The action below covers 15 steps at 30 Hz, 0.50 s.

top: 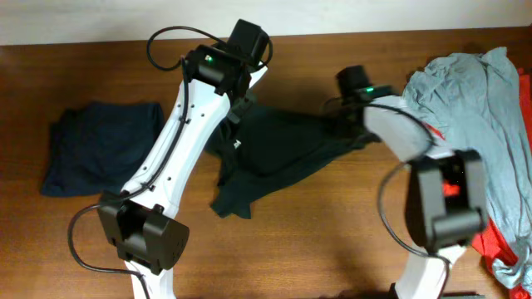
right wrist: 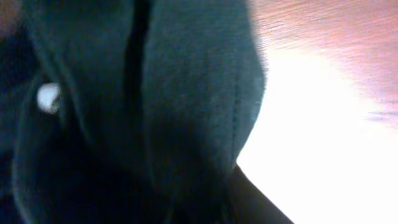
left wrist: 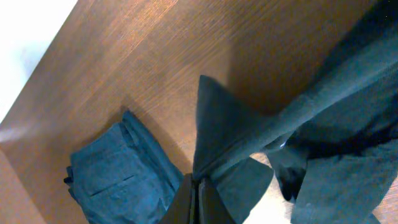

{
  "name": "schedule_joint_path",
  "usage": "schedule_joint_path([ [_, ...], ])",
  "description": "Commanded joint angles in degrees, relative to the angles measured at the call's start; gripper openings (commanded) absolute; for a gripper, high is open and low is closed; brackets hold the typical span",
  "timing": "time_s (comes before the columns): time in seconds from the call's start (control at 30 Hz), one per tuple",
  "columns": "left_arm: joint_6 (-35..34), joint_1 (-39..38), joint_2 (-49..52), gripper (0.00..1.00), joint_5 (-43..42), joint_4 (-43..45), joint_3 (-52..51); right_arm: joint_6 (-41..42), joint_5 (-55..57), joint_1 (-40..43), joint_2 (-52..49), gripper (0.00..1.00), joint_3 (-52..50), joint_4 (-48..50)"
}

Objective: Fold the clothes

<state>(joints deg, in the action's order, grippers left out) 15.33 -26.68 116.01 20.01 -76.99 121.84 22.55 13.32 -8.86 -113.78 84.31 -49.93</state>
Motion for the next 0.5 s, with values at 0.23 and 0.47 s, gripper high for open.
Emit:
schedule_joint_path([
  [0.23,-2.3,3.1,-4.5,0.00,5.3,0.0,0.4,0.0,-0.2,11.9,13.5,0.16,0.0,-7.3],
  [0.47,-2.9,4.3,-7.5,0.00,5.3,0.0,0.4,0.0,-0.7,12.0,13.6,0.13,0.0,-10.0],
])
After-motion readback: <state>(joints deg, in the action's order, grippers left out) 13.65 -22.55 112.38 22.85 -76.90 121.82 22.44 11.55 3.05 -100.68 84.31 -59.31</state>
